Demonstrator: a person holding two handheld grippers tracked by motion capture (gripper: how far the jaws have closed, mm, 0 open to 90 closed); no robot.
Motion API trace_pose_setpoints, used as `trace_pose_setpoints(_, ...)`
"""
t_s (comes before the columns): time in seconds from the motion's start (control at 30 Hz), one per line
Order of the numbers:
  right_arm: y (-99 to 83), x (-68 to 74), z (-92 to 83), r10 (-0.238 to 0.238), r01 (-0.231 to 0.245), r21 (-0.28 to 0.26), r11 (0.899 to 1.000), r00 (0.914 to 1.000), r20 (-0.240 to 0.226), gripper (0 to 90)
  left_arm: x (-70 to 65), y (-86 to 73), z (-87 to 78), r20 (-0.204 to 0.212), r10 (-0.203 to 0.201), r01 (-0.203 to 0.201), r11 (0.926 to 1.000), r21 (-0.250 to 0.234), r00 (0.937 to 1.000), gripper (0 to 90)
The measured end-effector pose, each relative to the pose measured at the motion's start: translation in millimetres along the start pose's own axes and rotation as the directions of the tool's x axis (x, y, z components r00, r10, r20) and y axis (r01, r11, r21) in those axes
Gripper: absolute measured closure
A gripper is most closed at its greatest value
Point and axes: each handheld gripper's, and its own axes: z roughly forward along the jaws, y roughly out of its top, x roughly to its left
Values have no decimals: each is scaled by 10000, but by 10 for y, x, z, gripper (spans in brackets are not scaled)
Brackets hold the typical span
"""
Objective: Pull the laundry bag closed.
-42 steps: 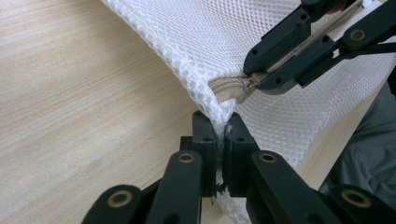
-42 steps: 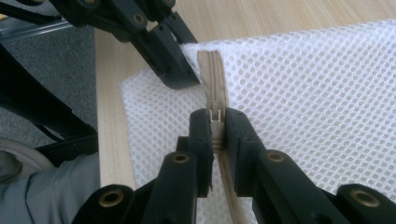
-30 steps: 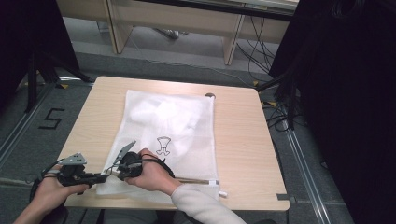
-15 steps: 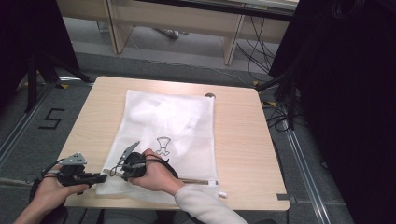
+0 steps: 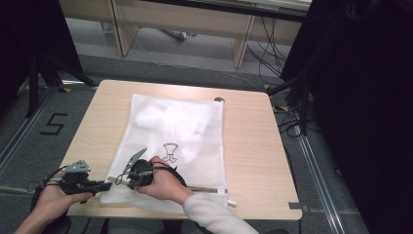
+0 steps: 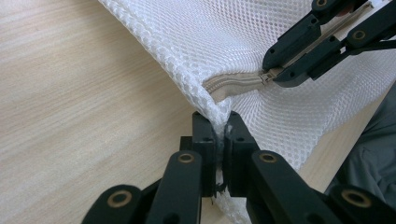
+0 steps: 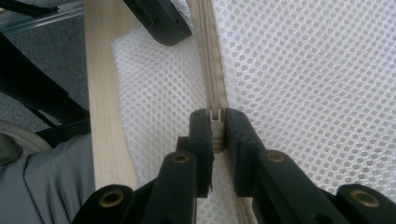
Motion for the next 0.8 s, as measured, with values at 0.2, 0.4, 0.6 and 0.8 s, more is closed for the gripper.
trace_pose_setpoints(0.2,-17,-1,-7,91,-91,88,9999,10000,-5,824,8,-7,5,8,-38,39,9999,-118,10000,848)
trace_pose_setpoints(0.4,-44,-14,-26,90,-90,82,9999,9999,46,824,6,-10,12,-25,-95,95,9997,-205,10000,848)
trace_pose_setpoints(0.6,-58,-20,-32,120,-121,109,9999,9999,20,824,16,-2,0,60,-104,104,9999,46,9999,848)
trace_pose_setpoints(0.8,-58,-15,-34,31,-30,132,9999,10000,-37,824,14,-5,2,15,-147,147,9999,-5,9999,847)
